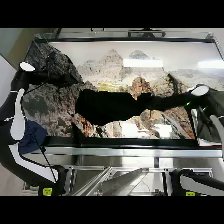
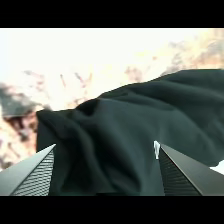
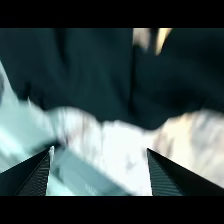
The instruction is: Fold the shirts.
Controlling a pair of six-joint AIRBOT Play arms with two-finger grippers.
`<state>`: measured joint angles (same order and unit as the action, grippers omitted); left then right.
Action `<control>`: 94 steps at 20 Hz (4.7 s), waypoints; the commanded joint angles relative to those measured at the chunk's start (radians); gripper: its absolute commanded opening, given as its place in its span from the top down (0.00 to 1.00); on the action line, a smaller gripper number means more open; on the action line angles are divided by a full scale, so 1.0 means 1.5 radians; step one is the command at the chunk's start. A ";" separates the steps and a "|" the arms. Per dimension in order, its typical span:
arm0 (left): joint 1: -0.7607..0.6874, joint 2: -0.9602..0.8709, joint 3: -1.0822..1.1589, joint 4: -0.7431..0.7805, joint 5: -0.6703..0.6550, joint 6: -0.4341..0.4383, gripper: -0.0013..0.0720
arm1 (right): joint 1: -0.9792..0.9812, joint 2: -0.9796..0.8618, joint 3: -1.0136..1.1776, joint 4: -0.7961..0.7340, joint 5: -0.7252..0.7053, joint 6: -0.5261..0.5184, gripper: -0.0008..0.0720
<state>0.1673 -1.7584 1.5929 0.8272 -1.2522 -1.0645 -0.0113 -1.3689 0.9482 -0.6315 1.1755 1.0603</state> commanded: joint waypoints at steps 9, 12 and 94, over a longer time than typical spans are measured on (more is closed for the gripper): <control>-0.060 -0.140 0.027 -0.075 0.068 0.001 0.03 | 0.200 -0.093 -0.145 0.192 -0.282 -0.002 0.48; -0.060 -0.180 0.085 -0.074 -0.010 0.001 0.05 | 0.200 -0.125 -0.122 0.204 -0.286 -0.002 0.48; 0.071 0.018 -0.291 0.128 -0.078 -0.051 0.05 | 0.206 -0.160 -0.086 0.271 -0.173 -0.081 0.35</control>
<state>0.2958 -1.7321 1.1835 1.0023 -1.4223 -1.1614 0.2577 -1.5536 0.8207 -0.3676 0.9417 1.0142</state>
